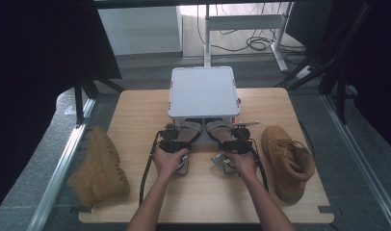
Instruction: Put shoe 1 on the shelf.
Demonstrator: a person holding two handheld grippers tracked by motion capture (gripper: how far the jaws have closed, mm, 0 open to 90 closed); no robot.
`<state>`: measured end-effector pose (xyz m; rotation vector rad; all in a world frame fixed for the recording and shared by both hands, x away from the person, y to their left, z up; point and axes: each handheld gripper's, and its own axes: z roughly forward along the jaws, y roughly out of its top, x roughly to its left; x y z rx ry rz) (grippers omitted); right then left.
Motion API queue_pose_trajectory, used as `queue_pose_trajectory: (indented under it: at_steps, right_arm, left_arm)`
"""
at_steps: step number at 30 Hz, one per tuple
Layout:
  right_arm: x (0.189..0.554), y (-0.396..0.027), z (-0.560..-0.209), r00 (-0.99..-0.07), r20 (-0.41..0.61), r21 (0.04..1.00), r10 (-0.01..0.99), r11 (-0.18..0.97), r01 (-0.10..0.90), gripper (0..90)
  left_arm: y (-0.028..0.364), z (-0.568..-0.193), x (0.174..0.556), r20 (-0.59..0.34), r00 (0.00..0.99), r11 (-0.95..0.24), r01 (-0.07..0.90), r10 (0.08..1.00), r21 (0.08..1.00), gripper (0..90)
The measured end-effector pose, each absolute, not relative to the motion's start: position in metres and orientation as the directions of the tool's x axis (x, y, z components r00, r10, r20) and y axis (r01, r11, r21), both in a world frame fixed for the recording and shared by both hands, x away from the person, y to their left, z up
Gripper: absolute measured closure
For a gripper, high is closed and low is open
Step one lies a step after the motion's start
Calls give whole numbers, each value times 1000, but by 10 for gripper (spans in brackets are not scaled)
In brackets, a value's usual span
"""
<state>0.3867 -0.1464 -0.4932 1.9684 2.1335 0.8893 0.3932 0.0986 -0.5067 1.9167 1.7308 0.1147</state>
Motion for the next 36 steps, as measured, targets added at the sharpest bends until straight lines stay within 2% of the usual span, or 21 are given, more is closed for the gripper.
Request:
queue_pose_trajectory:
  at_steps: [9, 10, 13, 17, 26, 36]
  right_arm:
    - [389, -141, -502, -164, 250, 461, 954, 31, 887, 413]
    - [389, -141, -502, -166, 248, 462, 954, 34, 886, 405]
    - [389, -142, -497, -160, 283, 462, 946, 12, 887, 367]
    - [387, -147, -490, -182, 292, 482, 939, 20, 876, 348]
    - [376, -164, -472, -239, 333, 563, 912, 11, 826, 350]
    - [346, -182, -462, -320, 307, 619, 896, 68, 783, 359]
  left_arm:
    - [93, -509, 394, -277, 174, -35, 895, 945, 444, 403]
    - [94, -507, 394, -308, 172, -17, 895, 936, 446, 373]
    - [93, -506, 394, -319, 178, -22, 898, 931, 439, 312]
    - [97, -502, 391, -319, 195, -29, 889, 927, 458, 286]
    - [107, -484, 380, -321, 277, -72, 847, 906, 527, 277]
    - [133, -470, 351, -298, 364, -125, 792, 882, 597, 282]
